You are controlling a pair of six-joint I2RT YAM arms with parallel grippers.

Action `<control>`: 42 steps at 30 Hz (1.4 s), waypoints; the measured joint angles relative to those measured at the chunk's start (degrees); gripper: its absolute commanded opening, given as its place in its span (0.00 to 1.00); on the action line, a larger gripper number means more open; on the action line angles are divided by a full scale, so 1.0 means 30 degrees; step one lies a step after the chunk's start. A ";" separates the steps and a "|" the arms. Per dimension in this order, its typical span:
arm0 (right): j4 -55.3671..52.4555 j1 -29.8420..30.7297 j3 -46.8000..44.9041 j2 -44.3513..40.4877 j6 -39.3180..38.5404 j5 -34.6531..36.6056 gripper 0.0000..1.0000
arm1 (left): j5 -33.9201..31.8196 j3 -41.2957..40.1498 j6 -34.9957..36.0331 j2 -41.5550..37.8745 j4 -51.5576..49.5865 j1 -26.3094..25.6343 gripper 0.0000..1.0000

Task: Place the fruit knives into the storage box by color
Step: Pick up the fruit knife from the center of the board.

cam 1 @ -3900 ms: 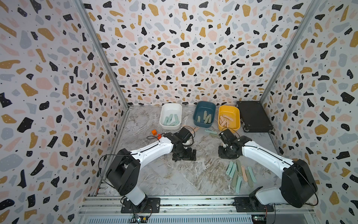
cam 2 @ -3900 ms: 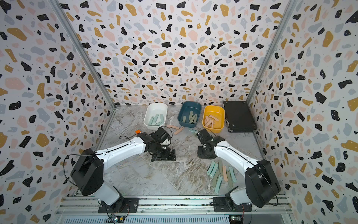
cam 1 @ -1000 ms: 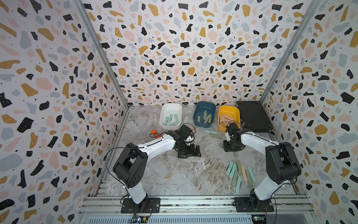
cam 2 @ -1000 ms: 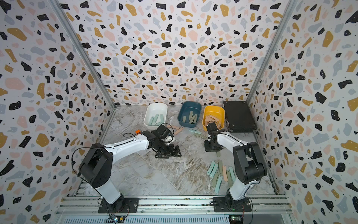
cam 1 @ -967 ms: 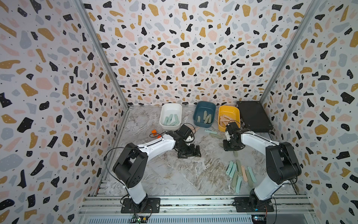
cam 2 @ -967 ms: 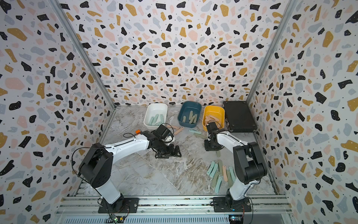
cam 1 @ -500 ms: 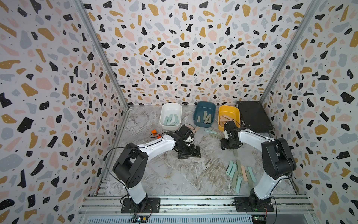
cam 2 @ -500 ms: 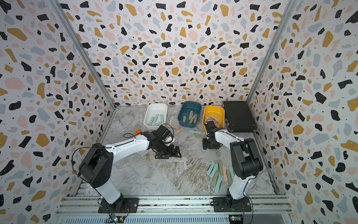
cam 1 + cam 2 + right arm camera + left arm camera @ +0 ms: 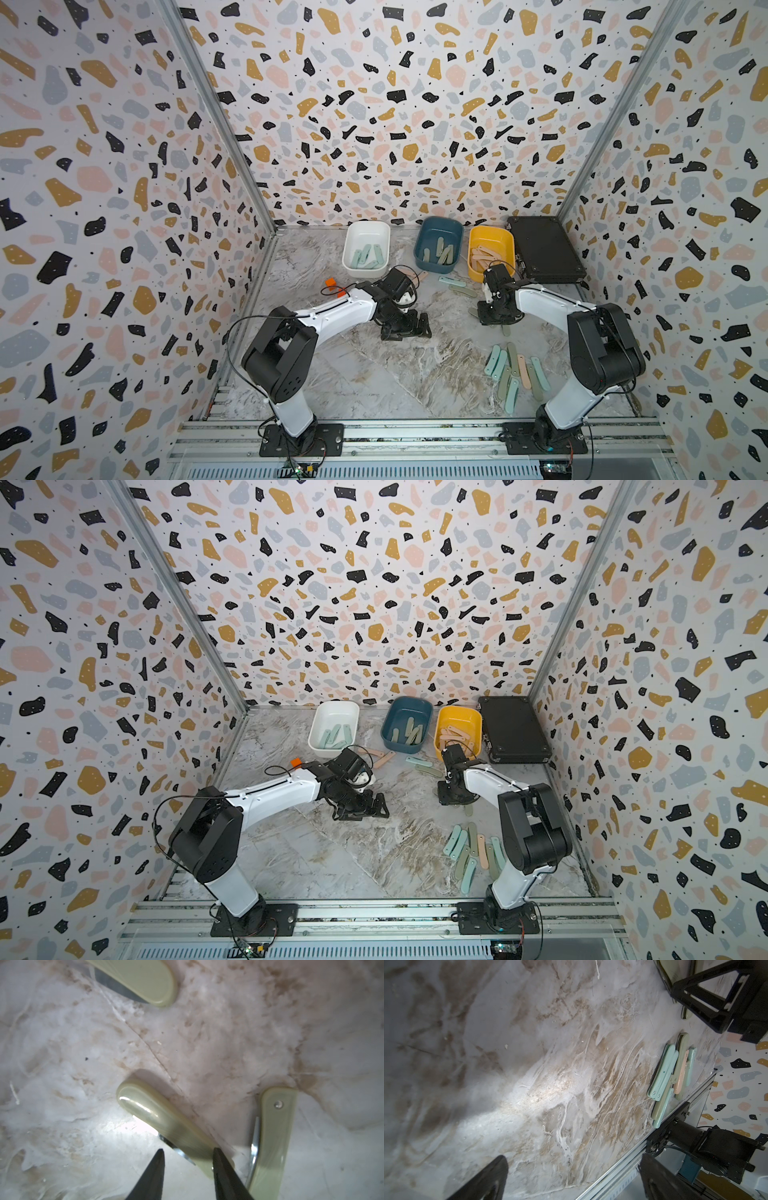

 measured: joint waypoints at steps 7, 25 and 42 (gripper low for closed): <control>-0.1450 0.0532 -0.0226 -0.0874 0.0124 -0.0568 0.56 | 0.0007 0.0000 0.0000 0.0000 0.0000 0.0000 0.99; -0.1552 0.0539 -0.0787 -0.0153 0.0408 0.0102 0.39 | 0.0051 0.0000 0.0007 -0.0066 -0.0007 0.0000 0.99; -0.0801 0.0539 -0.0291 0.0277 0.0379 -0.0226 0.17 | 0.0080 0.0073 0.0007 -0.0066 -0.0073 0.0029 0.99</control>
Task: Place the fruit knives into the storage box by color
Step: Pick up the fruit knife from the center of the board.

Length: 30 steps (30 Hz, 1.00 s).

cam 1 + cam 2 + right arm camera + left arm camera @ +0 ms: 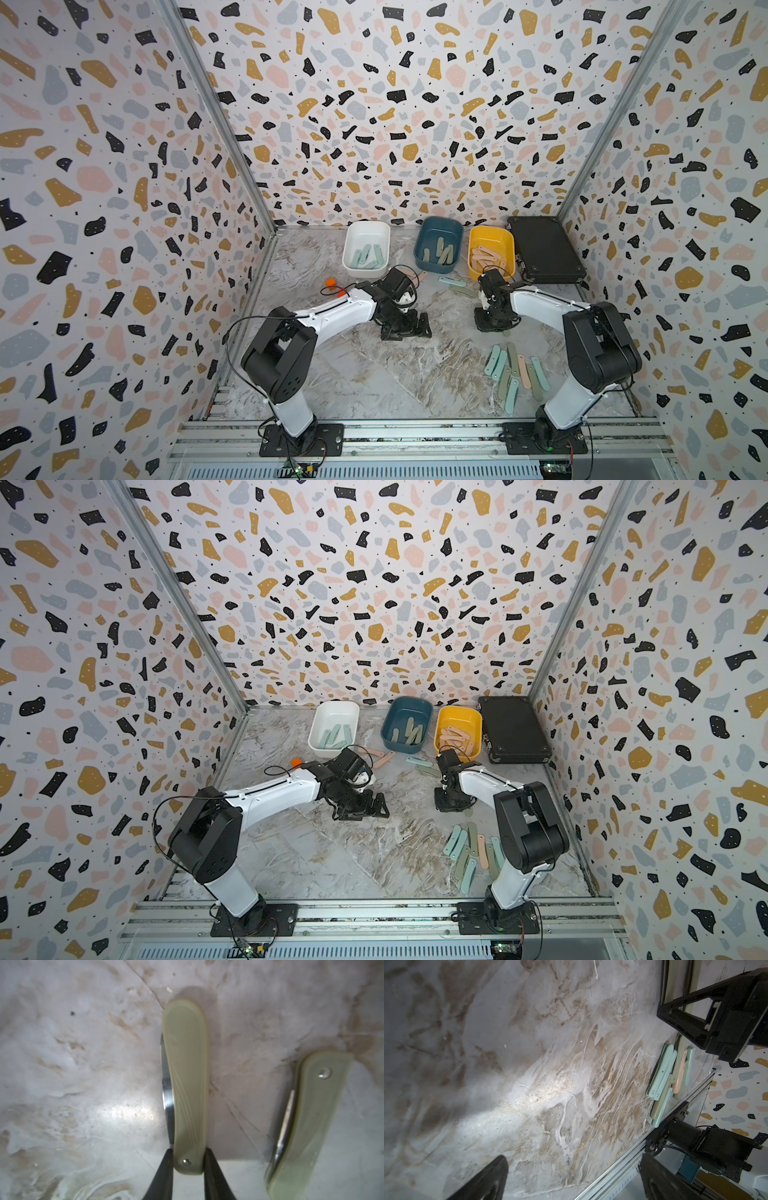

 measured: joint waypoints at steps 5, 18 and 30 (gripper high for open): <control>0.0641 0.0022 -0.1464 -0.1421 0.0117 -0.1581 0.15 | 0.0539 0.0772 -0.0284 0.0015 -0.0095 0.0095 1.00; 0.5785 0.0707 -0.6390 -0.6586 0.1341 -0.8524 0.15 | 0.4255 0.4444 -0.2608 0.3177 0.2353 0.0109 0.81; 0.8546 0.2040 -0.6732 -0.6827 0.2222 -1.0280 0.15 | 0.5654 0.4510 -0.3592 0.4889 0.3650 -0.0109 0.47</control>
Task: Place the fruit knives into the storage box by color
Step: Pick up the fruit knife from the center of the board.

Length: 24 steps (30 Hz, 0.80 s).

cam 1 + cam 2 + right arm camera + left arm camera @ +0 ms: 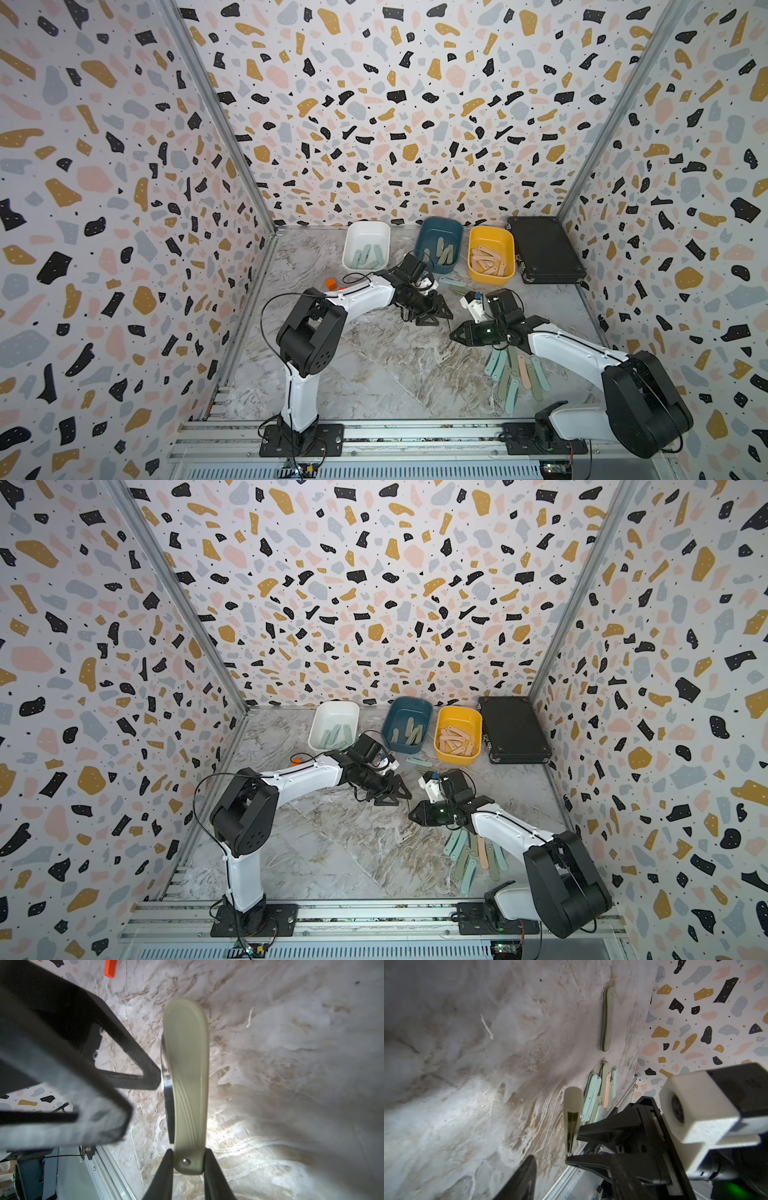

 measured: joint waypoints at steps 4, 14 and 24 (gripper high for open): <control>0.0233 0.0488 0.0000 0.0000 0.0117 -0.0073 0.15 | 0.0248 0.0007 -0.0124 0.0313 0.0284 -0.0051 0.29; 0.0299 0.0896 0.0058 -0.0160 0.0109 0.0255 0.29 | 0.0233 0.0226 -0.0066 0.0678 0.0058 0.0073 0.00; -0.1180 -0.0080 0.1894 -0.0678 -0.1107 0.2069 0.63 | 0.0087 0.5821 0.0138 0.2419 -0.1180 0.1712 0.00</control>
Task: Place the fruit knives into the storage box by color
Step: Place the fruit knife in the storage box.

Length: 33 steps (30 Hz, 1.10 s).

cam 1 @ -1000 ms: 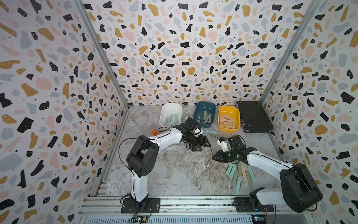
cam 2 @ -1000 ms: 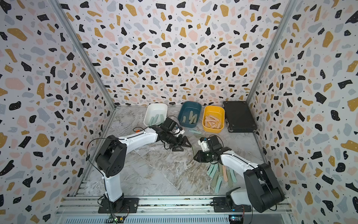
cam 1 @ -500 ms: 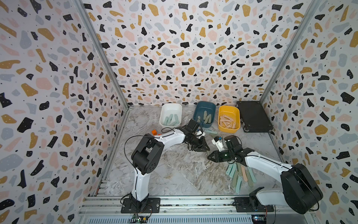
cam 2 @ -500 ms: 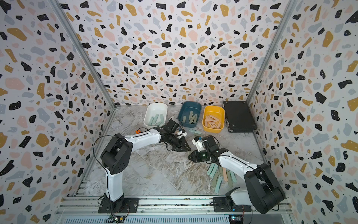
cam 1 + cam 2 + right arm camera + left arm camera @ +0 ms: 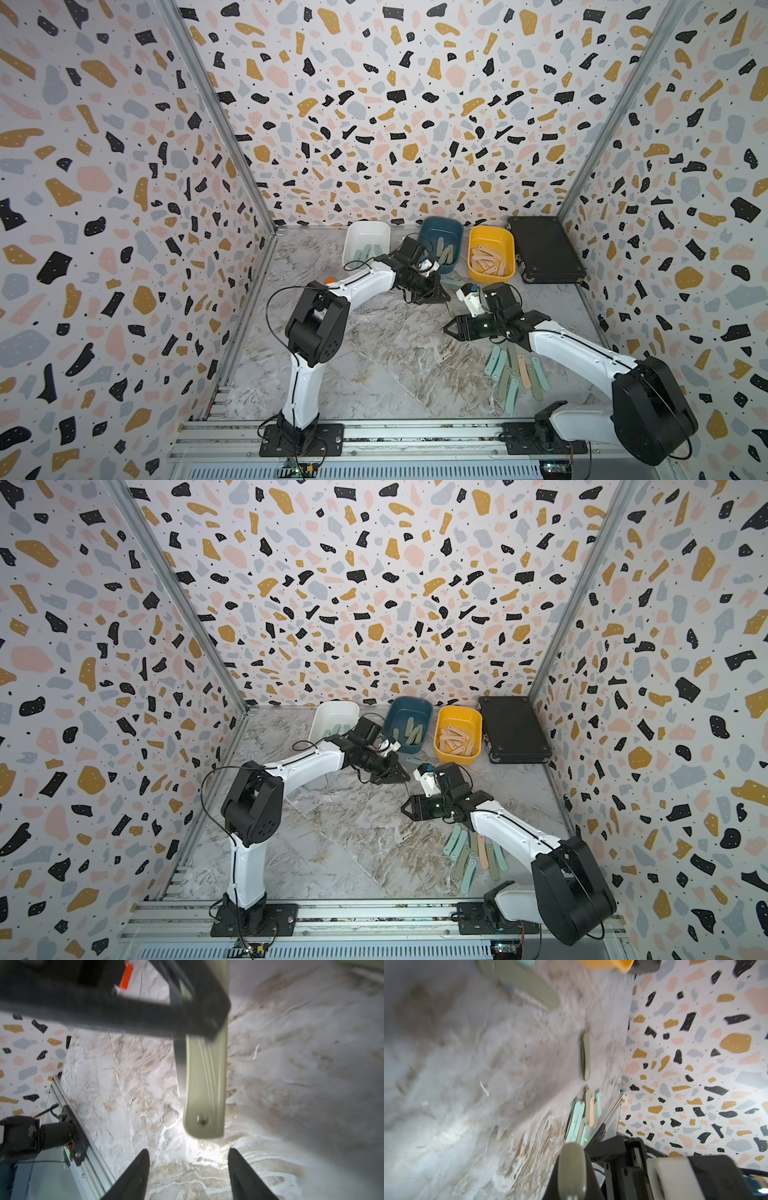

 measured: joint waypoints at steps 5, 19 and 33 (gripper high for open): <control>0.0233 -0.2317 0.0561 0.0000 0.0219 0.0619 0.63 | -0.0984 0.4743 0.0204 0.2310 -0.0474 0.1268 0.00; 0.0379 -0.3636 0.1035 0.0219 0.0590 0.0962 0.63 | -0.5056 1.2648 -0.0233 0.8728 0.1450 0.2106 0.02; 0.0270 -0.3883 0.1078 0.0634 0.0823 0.1100 0.61 | -0.7169 1.4819 -0.1086 1.1890 0.3854 0.2004 0.56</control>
